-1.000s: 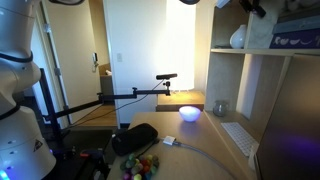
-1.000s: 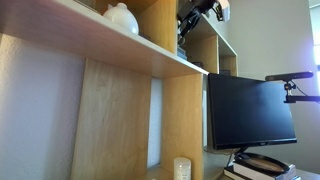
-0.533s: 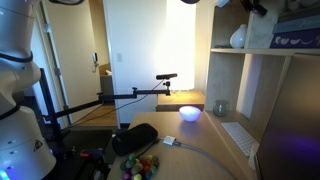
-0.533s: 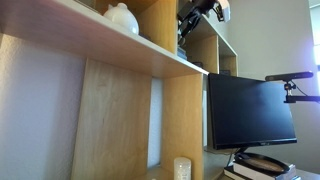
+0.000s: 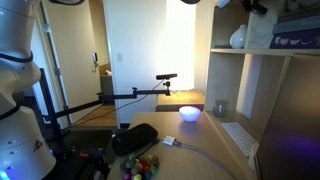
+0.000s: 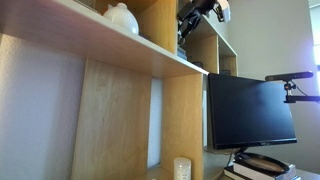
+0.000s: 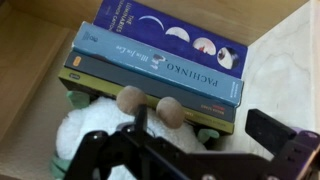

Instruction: Take the plush toy from the shelf and place it on the table

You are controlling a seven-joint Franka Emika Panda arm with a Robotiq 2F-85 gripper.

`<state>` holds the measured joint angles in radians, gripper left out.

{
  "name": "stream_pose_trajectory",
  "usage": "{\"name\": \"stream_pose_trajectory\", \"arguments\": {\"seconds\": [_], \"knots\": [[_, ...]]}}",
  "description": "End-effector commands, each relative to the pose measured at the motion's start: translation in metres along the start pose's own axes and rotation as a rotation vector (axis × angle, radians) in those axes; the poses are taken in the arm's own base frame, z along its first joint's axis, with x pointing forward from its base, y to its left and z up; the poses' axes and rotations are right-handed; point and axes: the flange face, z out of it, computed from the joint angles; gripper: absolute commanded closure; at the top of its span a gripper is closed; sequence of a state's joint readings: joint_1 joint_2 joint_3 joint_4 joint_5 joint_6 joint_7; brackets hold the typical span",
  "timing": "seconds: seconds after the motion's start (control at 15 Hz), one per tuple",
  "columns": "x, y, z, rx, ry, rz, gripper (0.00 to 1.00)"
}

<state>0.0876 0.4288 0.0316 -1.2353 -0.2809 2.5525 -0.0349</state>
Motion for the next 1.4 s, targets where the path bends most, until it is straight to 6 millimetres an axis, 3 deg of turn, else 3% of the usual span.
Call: {"name": "stream_pose_trajectory", "arguments": {"seconds": [0.0,0.6,0.93,1.33], "knots": [[-0.003,0.006,0.005,-0.007,-0.014,0.01,0.0],[-0.006,0.018,0.008,-0.03,-0.019,0.032,0.0],[-0.011,0.039,0.013,-0.074,-0.021,0.051,0.0],[-0.011,0.036,0.014,-0.082,-0.027,0.035,0.0]]}}
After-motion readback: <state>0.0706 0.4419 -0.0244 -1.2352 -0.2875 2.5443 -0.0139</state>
